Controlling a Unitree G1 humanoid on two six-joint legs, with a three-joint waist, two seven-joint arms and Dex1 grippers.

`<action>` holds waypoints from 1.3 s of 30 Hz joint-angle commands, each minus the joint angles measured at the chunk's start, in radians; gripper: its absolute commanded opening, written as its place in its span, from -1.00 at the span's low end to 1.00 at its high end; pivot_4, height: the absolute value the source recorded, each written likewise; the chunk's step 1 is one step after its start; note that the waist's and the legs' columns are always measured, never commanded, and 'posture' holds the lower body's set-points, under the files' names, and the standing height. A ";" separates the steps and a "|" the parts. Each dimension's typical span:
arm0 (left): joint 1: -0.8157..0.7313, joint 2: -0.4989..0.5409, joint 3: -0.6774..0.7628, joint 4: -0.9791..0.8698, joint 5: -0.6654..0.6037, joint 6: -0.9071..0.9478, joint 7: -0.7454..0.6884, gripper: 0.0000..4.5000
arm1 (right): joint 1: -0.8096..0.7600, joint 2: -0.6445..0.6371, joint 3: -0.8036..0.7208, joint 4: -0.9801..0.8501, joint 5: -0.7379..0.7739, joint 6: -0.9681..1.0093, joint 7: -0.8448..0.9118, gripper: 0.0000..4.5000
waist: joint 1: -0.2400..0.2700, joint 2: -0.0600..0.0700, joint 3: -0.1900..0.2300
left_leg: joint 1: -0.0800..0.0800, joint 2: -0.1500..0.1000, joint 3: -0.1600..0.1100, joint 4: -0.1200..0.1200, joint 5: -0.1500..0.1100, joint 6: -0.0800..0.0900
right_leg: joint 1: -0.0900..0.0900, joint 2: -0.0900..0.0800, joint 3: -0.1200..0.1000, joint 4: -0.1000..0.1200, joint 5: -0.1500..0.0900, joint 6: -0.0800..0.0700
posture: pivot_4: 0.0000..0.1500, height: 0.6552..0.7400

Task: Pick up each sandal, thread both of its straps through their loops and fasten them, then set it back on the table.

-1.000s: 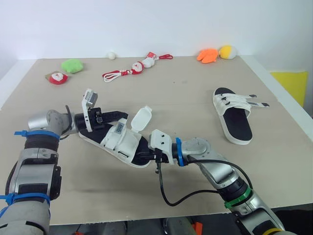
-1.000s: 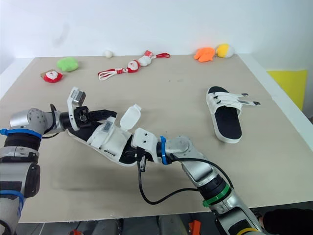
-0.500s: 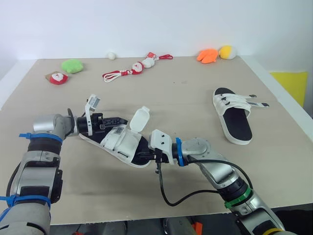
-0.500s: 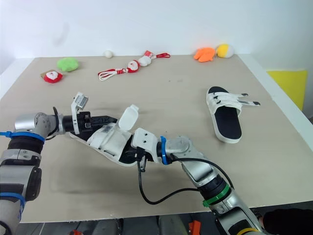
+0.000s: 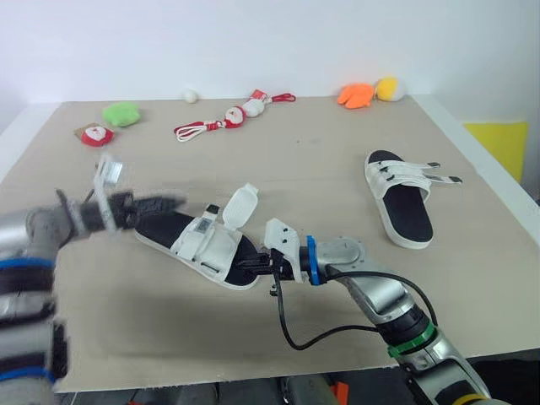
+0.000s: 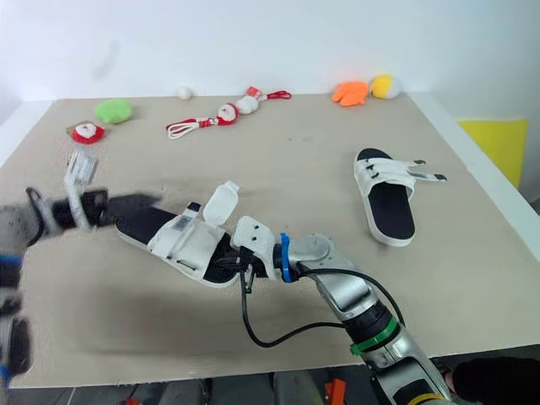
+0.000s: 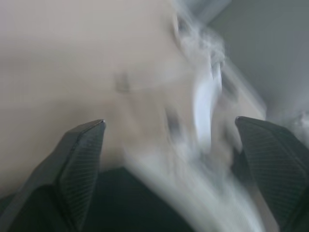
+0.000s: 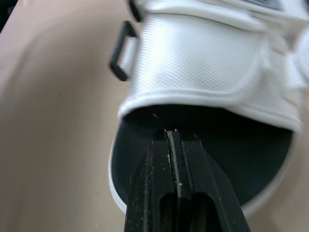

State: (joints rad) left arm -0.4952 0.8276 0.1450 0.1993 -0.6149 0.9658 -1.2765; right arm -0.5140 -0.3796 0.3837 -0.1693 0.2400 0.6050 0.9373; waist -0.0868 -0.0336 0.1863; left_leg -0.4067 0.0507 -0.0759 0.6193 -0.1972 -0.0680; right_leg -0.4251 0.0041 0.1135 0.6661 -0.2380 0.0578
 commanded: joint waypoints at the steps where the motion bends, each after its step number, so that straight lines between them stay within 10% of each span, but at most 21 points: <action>1: 0.105 0.080 -0.086 -0.162 0.102 -0.195 -0.058 0.99 | -0.018 0.008 -0.053 -0.042 0.068 0.047 0.007 -1.00 | 0.010 -0.001 0.000 | 0.000 0.000 -0.002 0.000 0.000 0.000 | 0.000 0.000 -0.001 0.000 0.000 0.000 | 1.00 1.00; 20: 0.104 0.017 -0.080 -0.298 -0.033 -0.115 0.002 0.99 | -0.056 0.036 -0.090 -0.046 0.134 0.139 -0.043 -1.00 | 0.010 0.000 0.000 | 0.000 0.000 -0.001 0.001 0.000 0.000 | 0.000 0.000 -0.002 0.000 0.000 -0.002 | 1.00 1.00; 39: 0.084 0.185 -0.003 -0.141 -0.050 -0.070 -0.061 0.99 | -0.065 0.059 -0.008 0.029 0.020 0.199 -0.182 -1.00 | 0.005 0.000 0.000 | 0.000 0.002 -0.001 0.000 0.000 0.000 | -0.001 0.002 -0.002 0.000 0.000 -0.002 | 1.00 1.00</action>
State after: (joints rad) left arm -0.3680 0.9898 0.0806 0.0432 -0.6249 0.8759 -1.3195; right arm -0.5702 -0.3204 0.3634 -0.1518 0.2808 0.7906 0.7758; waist -0.0820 -0.0340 0.1866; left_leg -0.4062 0.0527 -0.0772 0.6195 -0.1970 -0.0680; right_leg -0.4258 0.0065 0.1113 0.6662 -0.2387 0.0555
